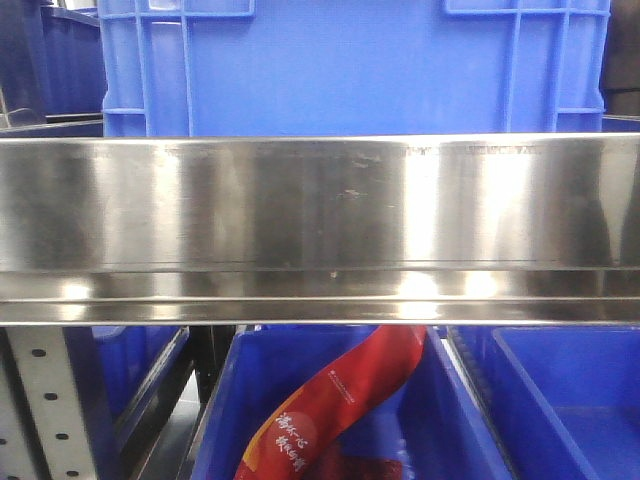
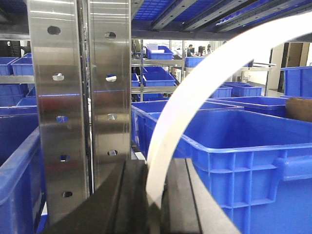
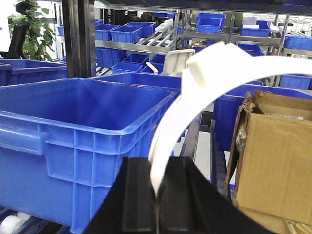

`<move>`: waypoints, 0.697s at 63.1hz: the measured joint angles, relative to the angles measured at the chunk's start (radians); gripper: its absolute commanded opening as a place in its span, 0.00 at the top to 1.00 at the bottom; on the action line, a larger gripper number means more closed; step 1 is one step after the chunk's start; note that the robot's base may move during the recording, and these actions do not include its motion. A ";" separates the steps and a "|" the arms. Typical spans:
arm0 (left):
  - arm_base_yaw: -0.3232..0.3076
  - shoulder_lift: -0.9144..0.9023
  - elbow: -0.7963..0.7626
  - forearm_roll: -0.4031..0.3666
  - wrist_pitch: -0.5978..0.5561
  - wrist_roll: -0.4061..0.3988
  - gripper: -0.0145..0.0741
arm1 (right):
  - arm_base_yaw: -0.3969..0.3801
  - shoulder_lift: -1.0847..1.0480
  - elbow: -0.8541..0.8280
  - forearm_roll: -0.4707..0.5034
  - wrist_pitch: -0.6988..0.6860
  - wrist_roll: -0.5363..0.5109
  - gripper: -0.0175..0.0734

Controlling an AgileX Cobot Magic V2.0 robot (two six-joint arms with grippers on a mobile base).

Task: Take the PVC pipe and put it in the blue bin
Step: 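Hold both white clamp halves still above the open blue bin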

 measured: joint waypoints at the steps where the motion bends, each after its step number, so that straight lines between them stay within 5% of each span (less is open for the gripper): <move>1: 0.000 0.000 0.000 0.000 0.000 0.000 0.96 | 0.000 0.000 0.000 0.000 0.000 0.000 0.98; 44: 0.000 0.000 0.000 0.003 -0.018 0.000 0.96 | 0.000 0.000 0.000 0.000 0.000 0.000 0.98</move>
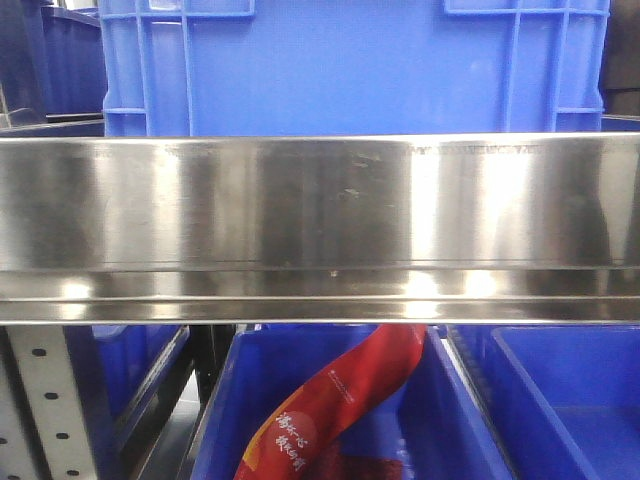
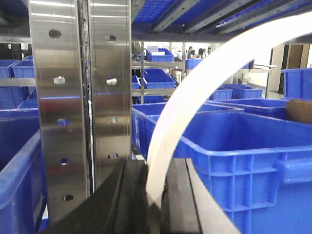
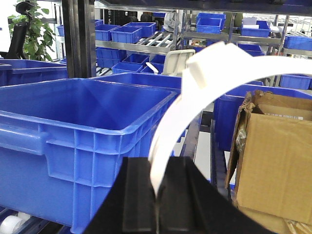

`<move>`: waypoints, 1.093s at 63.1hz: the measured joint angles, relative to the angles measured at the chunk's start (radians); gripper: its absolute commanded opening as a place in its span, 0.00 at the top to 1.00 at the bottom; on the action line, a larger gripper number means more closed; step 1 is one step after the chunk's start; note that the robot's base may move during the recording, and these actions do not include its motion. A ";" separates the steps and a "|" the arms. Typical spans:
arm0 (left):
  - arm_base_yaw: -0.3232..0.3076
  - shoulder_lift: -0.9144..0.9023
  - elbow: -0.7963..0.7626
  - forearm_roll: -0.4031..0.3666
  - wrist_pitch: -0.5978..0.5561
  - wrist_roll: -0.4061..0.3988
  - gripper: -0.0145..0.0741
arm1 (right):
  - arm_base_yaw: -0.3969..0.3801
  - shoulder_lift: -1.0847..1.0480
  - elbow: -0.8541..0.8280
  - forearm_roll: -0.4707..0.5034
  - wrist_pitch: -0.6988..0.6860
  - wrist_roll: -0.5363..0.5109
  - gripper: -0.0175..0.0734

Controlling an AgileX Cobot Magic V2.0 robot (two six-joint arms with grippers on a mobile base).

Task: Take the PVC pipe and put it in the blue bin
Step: 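Hold both white clamp halves still above the open blue bin, then move both held clamps over the open blue bin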

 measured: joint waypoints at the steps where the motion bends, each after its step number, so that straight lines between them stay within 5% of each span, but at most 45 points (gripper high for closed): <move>1: 0.000 0.000 0.000 0.000 -0.004 0.000 0.96 | 0.000 0.000 0.000 0.000 0.000 0.000 0.98; 31: 0.000 0.000 -0.009 -0.002 -0.013 0.000 0.96 | 0.000 0.000 0.000 0.019 -0.018 0.000 0.98; 53: 0.000 0.169 -0.303 -0.012 0.214 0.000 0.96 | 0.000 0.148 -0.122 0.061 -0.064 0.000 0.98; 69: -0.004 0.352 -0.413 -0.182 0.293 0.109 0.96 | 0.000 0.342 -0.206 0.149 -0.118 0.000 0.98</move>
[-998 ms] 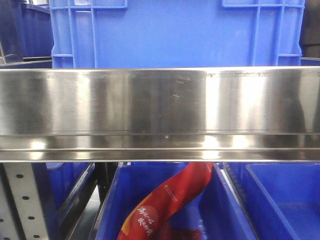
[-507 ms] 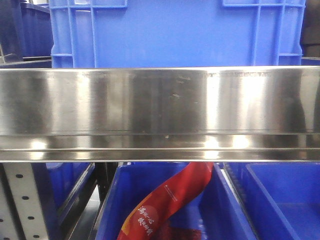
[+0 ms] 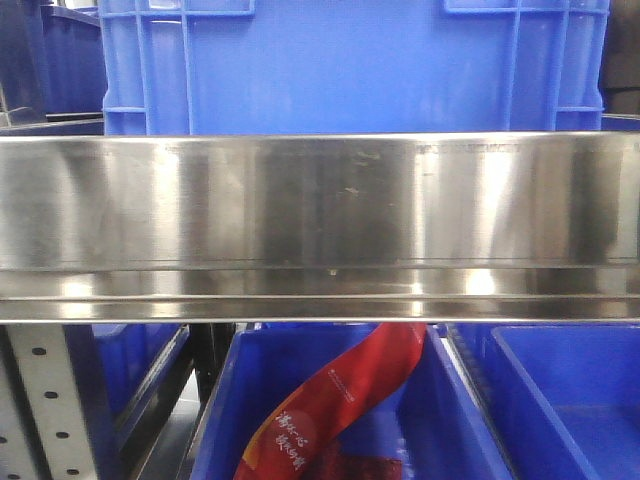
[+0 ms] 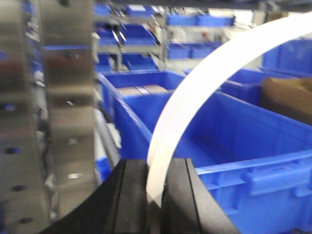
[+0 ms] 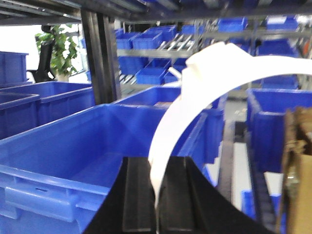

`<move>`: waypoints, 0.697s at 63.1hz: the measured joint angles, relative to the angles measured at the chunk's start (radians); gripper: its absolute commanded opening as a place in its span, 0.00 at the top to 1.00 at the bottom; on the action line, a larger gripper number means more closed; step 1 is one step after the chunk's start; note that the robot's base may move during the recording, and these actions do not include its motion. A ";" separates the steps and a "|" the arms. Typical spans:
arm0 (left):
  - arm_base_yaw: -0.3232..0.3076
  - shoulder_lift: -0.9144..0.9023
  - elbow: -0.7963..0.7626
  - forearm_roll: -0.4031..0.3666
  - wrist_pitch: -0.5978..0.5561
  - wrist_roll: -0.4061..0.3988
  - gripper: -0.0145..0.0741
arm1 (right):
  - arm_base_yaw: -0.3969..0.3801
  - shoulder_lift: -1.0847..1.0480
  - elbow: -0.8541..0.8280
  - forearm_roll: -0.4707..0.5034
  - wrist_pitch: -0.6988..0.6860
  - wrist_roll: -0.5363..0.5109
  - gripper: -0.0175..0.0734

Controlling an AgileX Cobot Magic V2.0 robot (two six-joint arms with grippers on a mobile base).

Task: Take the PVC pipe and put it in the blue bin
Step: 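Move both held clamps over the open blue bin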

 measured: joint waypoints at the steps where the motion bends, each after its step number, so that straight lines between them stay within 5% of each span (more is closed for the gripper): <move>1: -0.003 0.009 -0.004 -0.011 0.001 0.006 0.96 | 0.000 0.011 -0.004 0.008 -0.002 0.000 0.98; 12: -0.043 0.104 -0.055 -0.100 0.005 0.030 0.96 | 0.002 0.134 -0.041 0.042 -0.004 0.000 0.98; 26: -0.119 0.257 -0.152 -0.118 0.009 0.035 0.96 | 0.017 0.256 -0.115 0.055 -0.008 0.000 0.98; 44: -0.239 0.479 -0.325 -0.088 0.013 0.037 0.96 | 0.170 0.341 -0.171 0.059 -0.026 -0.097 0.98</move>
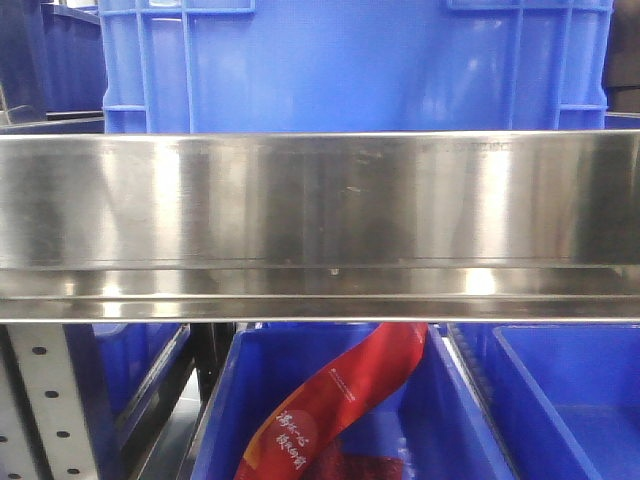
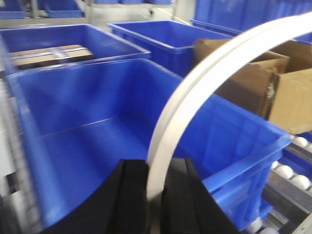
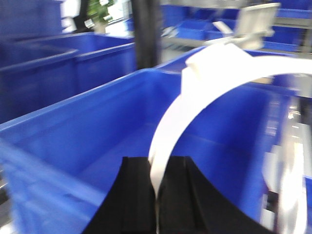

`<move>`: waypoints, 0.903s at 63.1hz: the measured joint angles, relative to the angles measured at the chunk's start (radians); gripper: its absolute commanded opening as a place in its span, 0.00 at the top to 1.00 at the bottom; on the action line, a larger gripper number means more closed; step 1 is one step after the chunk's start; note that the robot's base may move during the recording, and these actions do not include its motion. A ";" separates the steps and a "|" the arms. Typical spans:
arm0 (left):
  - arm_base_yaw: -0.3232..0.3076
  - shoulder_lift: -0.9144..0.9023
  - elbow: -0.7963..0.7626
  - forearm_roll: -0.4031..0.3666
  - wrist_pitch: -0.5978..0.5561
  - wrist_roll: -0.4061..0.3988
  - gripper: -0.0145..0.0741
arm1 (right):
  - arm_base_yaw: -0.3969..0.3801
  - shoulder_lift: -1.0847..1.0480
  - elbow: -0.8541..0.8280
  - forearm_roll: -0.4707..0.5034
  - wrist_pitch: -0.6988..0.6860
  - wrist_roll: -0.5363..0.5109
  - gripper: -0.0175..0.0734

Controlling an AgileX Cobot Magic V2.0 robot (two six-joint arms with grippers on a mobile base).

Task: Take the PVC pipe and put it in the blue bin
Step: 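Move both held clamps over the open blue bin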

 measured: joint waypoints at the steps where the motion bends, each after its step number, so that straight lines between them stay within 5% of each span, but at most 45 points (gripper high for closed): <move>1: -0.006 0.009 -0.009 0.003 0.000 0.000 0.96 | 0.009 0.005 -0.001 0.000 -0.004 -0.002 0.98; 15: -0.092 0.136 -0.123 0.082 -0.020 -0.051 0.96 | 0.050 0.084 -0.001 0.000 -0.038 -0.009 0.98; 40: -0.176 0.352 -0.317 0.618 -0.014 -0.544 0.96 | 0.050 0.284 -0.138 0.000 -0.081 -0.016 0.98; 57: -0.180 0.441 -0.367 0.747 0.029 -0.670 0.96 | 0.050 0.476 -0.349 -0.011 -0.005 -0.016 0.98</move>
